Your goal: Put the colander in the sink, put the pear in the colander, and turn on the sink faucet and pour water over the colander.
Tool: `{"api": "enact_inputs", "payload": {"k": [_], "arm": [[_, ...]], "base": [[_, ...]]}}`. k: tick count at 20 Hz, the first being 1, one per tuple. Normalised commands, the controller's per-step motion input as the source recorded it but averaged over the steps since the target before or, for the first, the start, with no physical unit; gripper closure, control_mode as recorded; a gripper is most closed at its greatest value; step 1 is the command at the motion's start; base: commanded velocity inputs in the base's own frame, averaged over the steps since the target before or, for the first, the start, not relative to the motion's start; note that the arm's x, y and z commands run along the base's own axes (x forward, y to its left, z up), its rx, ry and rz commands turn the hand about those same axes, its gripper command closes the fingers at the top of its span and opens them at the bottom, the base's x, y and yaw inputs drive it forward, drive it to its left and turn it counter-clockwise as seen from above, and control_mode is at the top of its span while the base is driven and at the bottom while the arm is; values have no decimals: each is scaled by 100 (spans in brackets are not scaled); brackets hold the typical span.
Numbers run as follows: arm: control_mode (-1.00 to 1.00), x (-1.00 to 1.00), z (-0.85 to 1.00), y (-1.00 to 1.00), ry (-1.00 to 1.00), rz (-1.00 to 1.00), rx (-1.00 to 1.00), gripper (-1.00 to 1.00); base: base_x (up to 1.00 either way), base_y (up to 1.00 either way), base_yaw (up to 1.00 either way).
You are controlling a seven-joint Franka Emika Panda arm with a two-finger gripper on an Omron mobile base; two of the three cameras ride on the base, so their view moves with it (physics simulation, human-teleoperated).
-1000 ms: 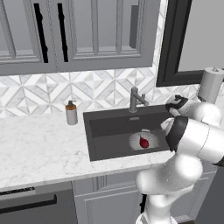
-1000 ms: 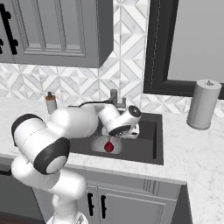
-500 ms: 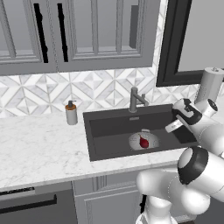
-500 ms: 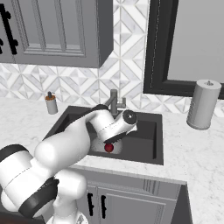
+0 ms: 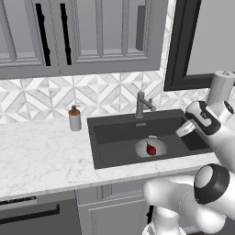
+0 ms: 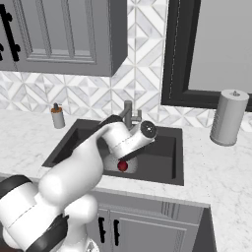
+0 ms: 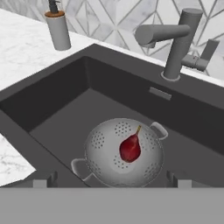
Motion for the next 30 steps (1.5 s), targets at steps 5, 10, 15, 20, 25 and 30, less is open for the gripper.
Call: {"api": "enact_inputs", "payload": {"k": [5,10,15,20,25,30], "arm": [[-100,0,0,-8,-8,6,4,-100],[-100,19,2,0,-15,3,14,-100],[-100,16,3,1,-22,2,11,-100],[-100,31,3,-5,-14,0,4,-100],[-100,15,7,-10,-12,0,0,-100],[-100,13,16,-7,-12,0,3,-100]], "base": [[0,0,0],[0,0,0],[0,0,0],[0,0,0],[0,0,0],[0,0,0]]}}
